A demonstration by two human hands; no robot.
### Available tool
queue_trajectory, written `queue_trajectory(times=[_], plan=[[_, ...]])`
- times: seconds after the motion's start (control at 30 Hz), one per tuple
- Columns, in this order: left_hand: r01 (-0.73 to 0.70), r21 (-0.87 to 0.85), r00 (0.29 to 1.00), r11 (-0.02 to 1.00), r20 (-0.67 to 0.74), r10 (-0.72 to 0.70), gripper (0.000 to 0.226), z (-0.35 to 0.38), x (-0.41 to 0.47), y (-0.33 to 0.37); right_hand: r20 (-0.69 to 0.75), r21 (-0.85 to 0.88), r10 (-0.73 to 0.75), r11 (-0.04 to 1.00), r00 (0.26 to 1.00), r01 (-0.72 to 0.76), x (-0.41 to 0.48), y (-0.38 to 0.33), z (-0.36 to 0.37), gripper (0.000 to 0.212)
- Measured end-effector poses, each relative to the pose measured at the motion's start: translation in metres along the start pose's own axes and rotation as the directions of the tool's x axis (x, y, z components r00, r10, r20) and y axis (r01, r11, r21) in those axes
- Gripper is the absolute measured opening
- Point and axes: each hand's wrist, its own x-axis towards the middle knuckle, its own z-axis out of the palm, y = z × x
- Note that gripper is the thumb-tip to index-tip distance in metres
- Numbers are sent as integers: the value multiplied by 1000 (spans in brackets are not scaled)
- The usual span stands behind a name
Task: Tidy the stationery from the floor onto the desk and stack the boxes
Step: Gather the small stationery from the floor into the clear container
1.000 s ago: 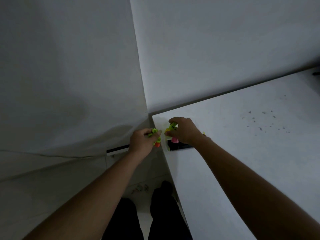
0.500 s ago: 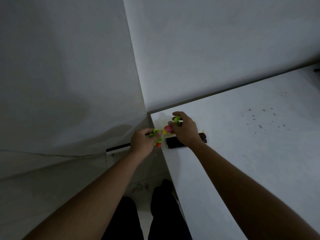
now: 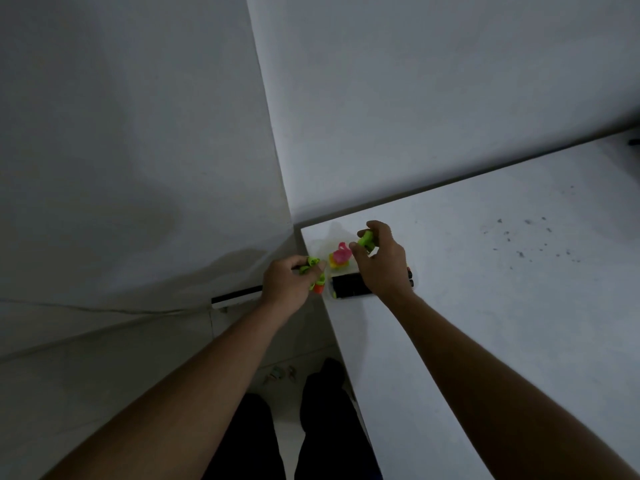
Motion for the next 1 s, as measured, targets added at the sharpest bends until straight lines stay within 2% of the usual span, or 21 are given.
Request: queue_trajectory(times=[0.17,0.3,0.4,0.57,0.77,0.87,1.0], plan=[[9,-7,1000,1000,4,-9,40,0,4,-3,24,-201,-21,979,999,26,1,4,-3,49],[20,-24,1000,999,-2,-21,40,1,7,-6,100,-435,-74,894,992,111,1,5,-8,55],[23,-37,1000,999,1,-22,40,3,6,-6,137,-405,-57,908,989,109,1,9,-7,56],[10,-20,1000,1000,-2,-10,40,4,5,-6,77,-355,-38,933,996,63,-1,13,-3,37],[-3,-27,1000,1000,15,3,43,3,7,-6,51,-251,-21,967,998,34,3,11,4,33],[3,-39,1000,999,15,-2,44,1,9,-7,32,-276,-48,960,998,55,2,12,7,28],[6,-75,1000,997,31,-4,41,0,10,-8,-6,-318,-16,948,1000,14,4,16,6,22]])
